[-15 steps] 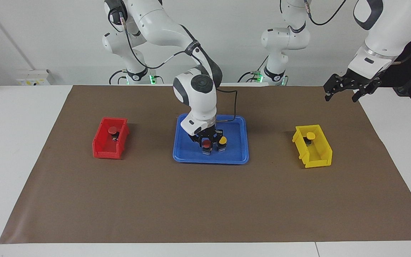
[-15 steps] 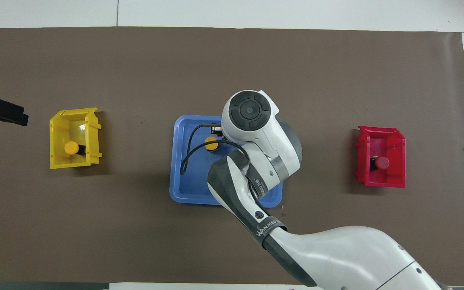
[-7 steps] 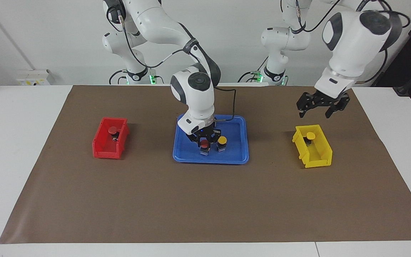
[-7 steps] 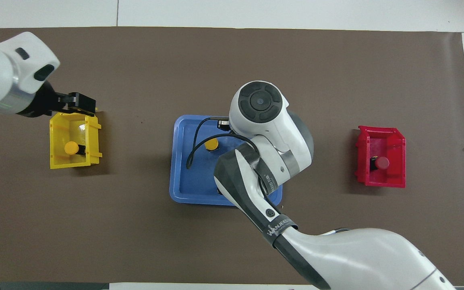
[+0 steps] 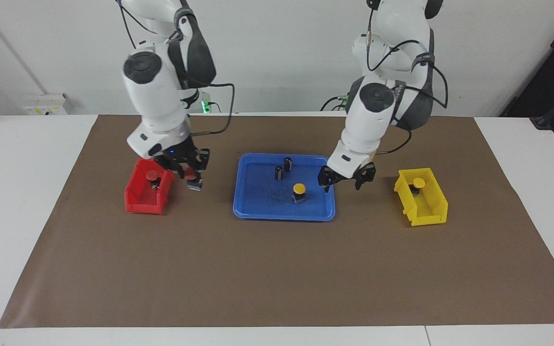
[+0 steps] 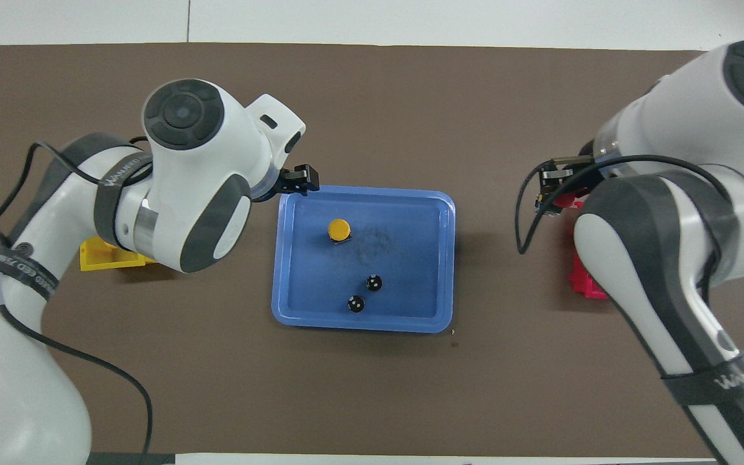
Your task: Sort red and yellow buttons by color
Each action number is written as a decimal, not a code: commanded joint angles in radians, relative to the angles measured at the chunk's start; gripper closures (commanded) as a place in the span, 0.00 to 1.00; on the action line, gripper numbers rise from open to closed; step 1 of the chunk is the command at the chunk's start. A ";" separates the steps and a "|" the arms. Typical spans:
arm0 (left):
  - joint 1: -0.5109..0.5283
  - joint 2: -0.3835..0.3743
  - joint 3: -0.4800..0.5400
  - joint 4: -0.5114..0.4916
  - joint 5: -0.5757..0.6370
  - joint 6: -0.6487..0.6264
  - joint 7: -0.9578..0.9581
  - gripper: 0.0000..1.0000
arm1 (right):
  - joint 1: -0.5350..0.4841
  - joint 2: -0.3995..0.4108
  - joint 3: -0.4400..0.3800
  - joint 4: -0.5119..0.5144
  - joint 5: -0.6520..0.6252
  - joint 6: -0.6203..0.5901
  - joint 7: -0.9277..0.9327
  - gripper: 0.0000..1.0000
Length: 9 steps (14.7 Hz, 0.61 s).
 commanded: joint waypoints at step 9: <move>-0.123 0.035 0.016 -0.117 -0.046 0.156 -0.143 0.01 | -0.178 -0.088 0.016 -0.285 0.001 0.224 -0.261 0.87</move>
